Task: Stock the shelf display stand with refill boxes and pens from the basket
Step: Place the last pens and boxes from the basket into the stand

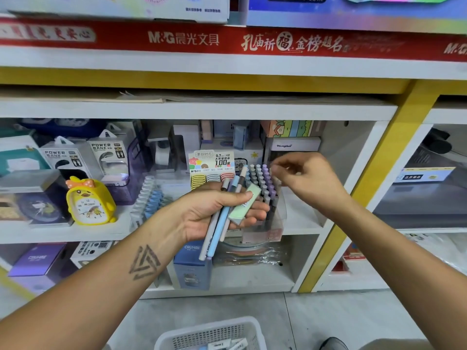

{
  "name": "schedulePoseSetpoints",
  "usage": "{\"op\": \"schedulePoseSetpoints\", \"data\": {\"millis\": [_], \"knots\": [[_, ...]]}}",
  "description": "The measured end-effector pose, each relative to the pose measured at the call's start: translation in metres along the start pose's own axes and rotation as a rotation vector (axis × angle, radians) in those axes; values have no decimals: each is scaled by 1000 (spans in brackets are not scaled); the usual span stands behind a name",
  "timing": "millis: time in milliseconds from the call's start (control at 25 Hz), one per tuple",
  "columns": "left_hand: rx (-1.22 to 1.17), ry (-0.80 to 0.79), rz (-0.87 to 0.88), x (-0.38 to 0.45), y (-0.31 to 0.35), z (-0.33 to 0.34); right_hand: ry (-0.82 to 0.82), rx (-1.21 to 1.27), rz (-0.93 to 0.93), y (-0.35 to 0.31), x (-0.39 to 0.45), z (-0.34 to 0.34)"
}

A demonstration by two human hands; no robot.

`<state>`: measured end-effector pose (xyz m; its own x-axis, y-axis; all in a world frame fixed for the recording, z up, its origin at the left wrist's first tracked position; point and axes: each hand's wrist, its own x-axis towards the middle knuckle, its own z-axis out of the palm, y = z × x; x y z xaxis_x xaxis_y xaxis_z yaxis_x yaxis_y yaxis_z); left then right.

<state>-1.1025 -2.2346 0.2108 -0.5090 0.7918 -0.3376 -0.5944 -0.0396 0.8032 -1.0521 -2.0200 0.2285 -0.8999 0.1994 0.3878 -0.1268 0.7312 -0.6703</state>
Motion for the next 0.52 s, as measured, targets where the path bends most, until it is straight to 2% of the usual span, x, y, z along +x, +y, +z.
{"op": "schedulePoseSetpoints", "data": {"millis": [80, 160, 240, 280, 400, 520], "knots": [[56, -26, 17, -2, -1, 1, -144, 407, 215, -16, -1, 10], [98, -50, 17, -3, -2, 1, -264, 572, 306, -23, -3, 23], [114, -71, 8, -4, -3, 1, -258, 653, 327, -24, -2, 23], [119, -78, 3, -5, -3, 1, -195, 685, 328, -20, 2, 19], [122, -67, -19, -5, -1, -1, 151, 668, 309, -4, 15, -7], [80, -8, -50, 0, 1, -3, 349, 424, 229, 12, 22, -26]]}}
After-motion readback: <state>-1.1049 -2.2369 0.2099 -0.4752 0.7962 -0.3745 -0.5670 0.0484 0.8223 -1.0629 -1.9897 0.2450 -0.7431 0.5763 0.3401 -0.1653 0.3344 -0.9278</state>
